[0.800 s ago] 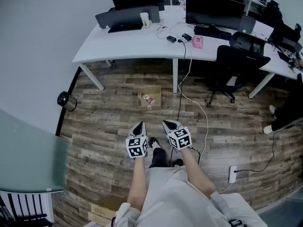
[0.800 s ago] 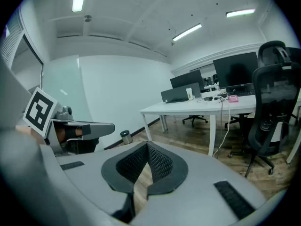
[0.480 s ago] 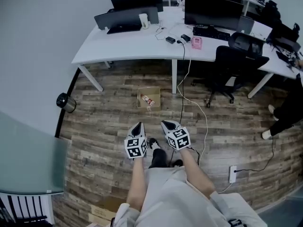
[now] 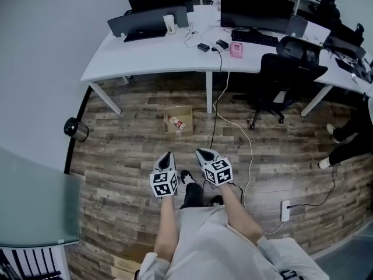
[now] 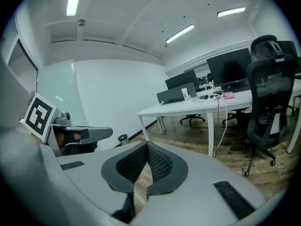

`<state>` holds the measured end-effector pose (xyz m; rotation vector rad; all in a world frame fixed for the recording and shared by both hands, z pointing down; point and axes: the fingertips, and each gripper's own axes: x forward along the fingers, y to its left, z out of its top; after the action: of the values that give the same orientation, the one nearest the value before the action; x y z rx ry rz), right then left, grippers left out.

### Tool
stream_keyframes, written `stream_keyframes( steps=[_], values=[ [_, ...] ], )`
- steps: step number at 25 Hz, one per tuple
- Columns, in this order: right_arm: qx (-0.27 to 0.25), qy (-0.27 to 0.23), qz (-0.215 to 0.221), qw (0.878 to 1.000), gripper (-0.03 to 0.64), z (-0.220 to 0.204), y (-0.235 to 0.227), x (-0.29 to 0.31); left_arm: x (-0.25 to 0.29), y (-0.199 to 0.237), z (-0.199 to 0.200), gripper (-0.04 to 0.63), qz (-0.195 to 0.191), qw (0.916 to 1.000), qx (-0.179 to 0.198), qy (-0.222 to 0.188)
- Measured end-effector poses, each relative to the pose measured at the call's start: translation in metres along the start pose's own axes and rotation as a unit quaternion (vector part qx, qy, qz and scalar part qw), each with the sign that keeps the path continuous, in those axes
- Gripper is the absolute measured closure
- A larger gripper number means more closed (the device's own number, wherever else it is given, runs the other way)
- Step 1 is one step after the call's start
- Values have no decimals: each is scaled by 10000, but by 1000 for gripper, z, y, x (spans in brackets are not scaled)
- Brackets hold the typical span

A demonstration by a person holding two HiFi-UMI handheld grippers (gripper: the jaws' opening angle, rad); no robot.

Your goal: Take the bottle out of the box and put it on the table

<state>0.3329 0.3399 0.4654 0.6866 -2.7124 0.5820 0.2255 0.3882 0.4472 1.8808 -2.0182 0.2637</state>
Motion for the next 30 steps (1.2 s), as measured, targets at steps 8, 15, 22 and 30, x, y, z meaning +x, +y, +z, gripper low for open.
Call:
stream_keyframes(
  steps=[8,15,22,30],
  values=[
    [269,45,-67,9996,578,8,-21,16,27,9,10,580,-58,10000,-42,49],
    [352,77,2,9993,577,23,-37,47,63,25,24,580,-106,9999,-90,91],
    [306,100,-4,9995,577,50,-59,87,108,52,54,580,-112,9998,-134,32],
    [248,237,-22,9994,577,75,-83,143,160,98,84,580,-56,9997,-230,9]
  ],
)
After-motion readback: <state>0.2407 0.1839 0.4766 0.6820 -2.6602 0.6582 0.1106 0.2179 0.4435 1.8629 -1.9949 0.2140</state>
